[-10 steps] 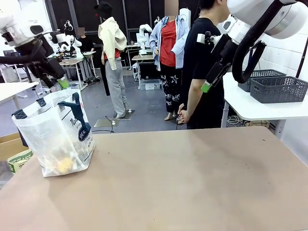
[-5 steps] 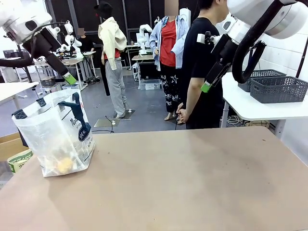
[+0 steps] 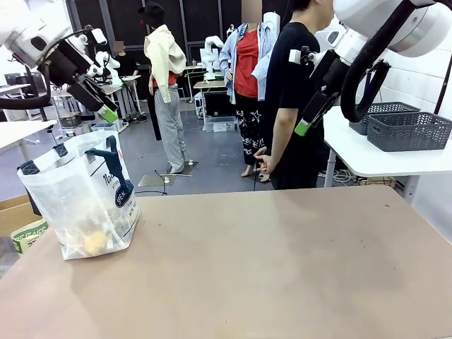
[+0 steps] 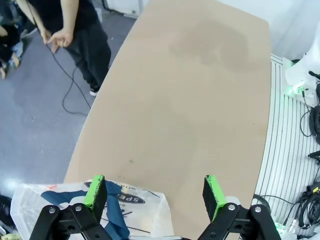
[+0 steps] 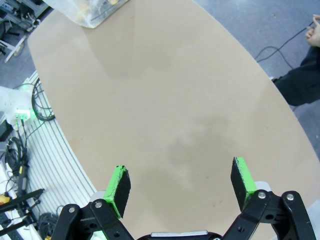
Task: Transfer purchased items from the store into the shopping bag.
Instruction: Move the Reusable shopping bag to the right side of the table.
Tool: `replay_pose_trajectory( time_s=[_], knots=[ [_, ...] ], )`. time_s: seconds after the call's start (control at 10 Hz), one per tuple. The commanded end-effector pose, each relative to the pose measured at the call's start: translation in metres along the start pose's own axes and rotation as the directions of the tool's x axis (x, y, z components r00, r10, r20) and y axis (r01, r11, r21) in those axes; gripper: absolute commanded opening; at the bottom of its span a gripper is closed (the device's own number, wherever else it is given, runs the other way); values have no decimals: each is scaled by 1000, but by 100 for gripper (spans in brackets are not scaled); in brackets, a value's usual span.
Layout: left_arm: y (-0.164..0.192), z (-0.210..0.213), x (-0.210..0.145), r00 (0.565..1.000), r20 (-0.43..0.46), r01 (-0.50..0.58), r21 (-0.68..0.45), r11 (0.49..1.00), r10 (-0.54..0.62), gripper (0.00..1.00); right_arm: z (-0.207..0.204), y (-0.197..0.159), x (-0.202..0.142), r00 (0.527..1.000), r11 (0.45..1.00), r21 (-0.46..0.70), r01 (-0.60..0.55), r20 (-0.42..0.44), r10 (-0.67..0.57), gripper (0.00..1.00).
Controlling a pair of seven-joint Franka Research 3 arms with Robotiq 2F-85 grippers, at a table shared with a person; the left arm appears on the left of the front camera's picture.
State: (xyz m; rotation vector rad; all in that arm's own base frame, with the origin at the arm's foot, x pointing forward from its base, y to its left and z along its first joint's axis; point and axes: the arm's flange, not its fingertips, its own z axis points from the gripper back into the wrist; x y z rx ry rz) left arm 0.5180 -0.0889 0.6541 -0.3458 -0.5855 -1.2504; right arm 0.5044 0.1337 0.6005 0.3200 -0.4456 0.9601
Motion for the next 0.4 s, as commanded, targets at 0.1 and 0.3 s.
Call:
replay_pose_trajectory(
  time_s=[0.1, 0.3],
  knots=[
    [0, 0, 0, 1000, 0, 0, 0, 1000, 0, 100, 1, 1, 0, 1000, 1000, -2, 15, -16, -15, 100],
    [0, 0, 0, 1000, 0, 0, 0, 1000, 0, 100, 1, 1, 0, 1000, 1000, -2, 15, -16, -15, 100]
  ],
)
